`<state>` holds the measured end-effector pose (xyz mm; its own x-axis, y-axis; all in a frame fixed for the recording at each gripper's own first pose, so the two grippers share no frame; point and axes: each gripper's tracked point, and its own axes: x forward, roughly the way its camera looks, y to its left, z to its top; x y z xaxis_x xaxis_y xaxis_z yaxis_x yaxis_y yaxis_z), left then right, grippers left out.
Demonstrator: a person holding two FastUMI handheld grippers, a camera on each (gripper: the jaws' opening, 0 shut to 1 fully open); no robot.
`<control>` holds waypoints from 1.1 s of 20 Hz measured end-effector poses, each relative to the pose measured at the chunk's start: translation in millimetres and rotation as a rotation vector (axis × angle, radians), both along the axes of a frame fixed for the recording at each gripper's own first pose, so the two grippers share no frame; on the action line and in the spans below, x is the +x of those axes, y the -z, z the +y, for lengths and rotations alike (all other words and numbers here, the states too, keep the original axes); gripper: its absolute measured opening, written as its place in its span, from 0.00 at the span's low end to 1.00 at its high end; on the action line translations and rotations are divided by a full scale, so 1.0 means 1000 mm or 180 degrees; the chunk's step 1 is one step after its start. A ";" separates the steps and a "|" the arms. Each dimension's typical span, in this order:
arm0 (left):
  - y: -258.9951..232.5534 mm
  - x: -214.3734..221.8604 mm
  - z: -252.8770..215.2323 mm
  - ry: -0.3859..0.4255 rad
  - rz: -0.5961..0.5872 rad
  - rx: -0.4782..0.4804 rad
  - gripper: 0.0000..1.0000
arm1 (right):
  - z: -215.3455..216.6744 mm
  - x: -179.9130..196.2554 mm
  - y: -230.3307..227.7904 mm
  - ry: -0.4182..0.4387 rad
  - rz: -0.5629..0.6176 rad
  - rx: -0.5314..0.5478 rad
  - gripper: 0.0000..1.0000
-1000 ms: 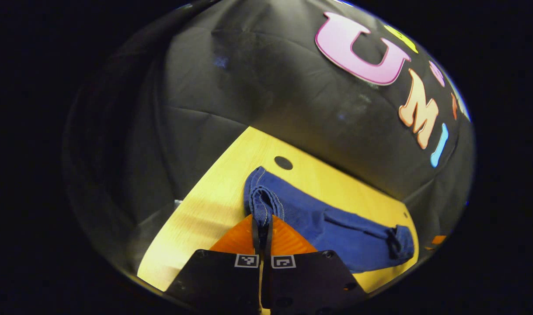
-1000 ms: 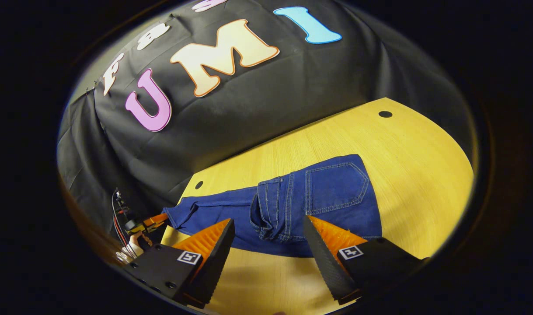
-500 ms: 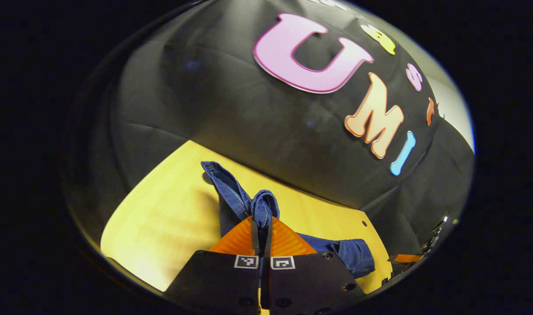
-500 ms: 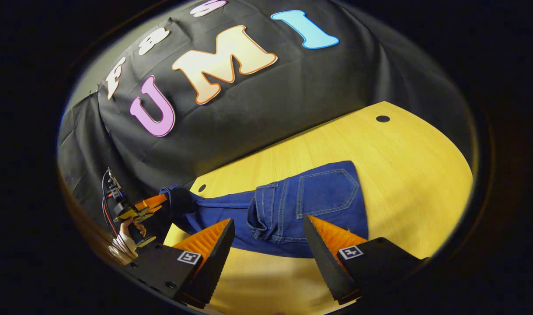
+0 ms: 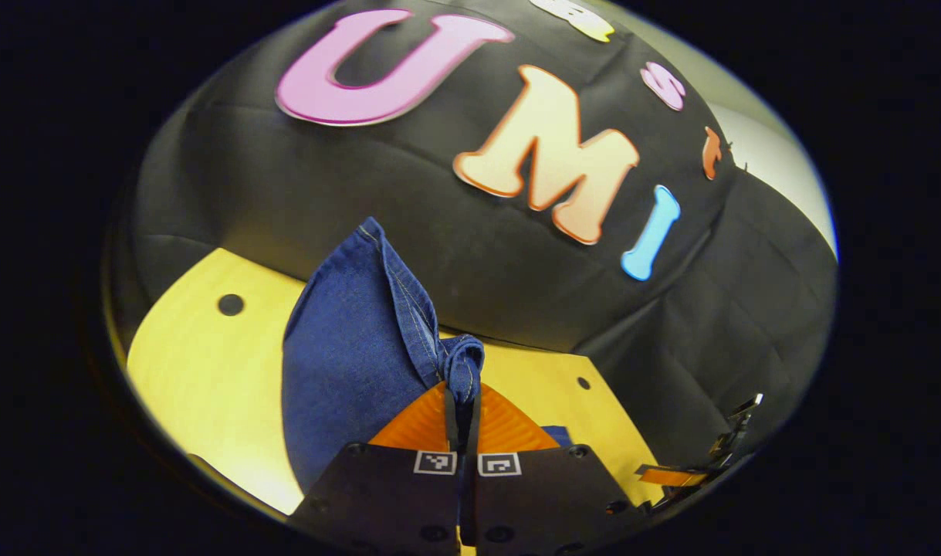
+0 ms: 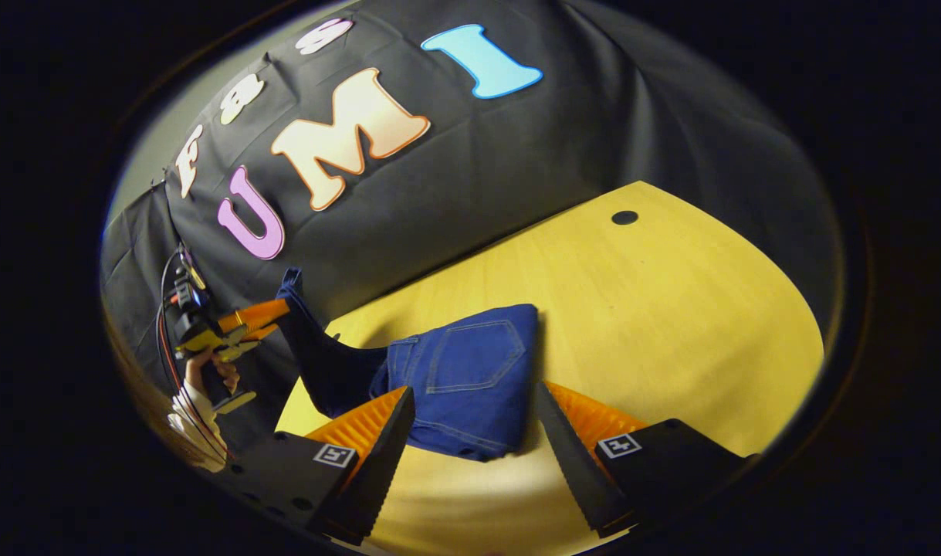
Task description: Grasp the waist and the cuffs of the jeans and fold them to make the two legs overlap; first hold the waist and fold one-third of the jeans toward the cuffs, then hold the cuffs and fold the remaining one-third in the same direction to finish folding.
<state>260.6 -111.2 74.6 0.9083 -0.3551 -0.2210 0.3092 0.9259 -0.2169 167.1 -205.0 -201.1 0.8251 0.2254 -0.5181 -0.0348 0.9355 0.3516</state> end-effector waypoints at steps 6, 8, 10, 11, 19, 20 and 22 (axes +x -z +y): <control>0.051 0.016 -0.134 0.0311 0.0301 0.0339 0.00 | -0.048 -0.002 0.006 -0.0001 0.0022 0.0113 0.98; 0.074 0.009 -0.158 0.0400 0.0379 0.0547 0.00 | -0.060 -0.005 0.009 0.0020 0.0037 0.0140 0.98; 0.095 -0.010 -0.171 0.0516 0.0409 0.0810 0.00 | -0.069 -0.007 0.012 0.0032 0.0045 0.0152 0.98; 0.104 -0.022 -0.174 0.0566 0.0403 0.0963 0.00 | -0.071 -0.008 0.015 0.0033 0.0052 0.0142 0.98; 0.196 -0.085 -0.157 0.0577 0.0487 0.1619 0.00 | -0.068 -0.012 0.019 -0.0005 0.0050 0.0174 0.98; 0.205 -0.087 -0.155 0.0551 0.0494 0.1647 0.00 | -0.067 -0.013 0.017 -0.0003 0.0035 0.0180 0.98; 0.226 -0.093 -0.153 0.0513 0.0642 0.1625 0.07 | -0.065 -0.016 0.016 0.0005 0.0010 0.0167 0.98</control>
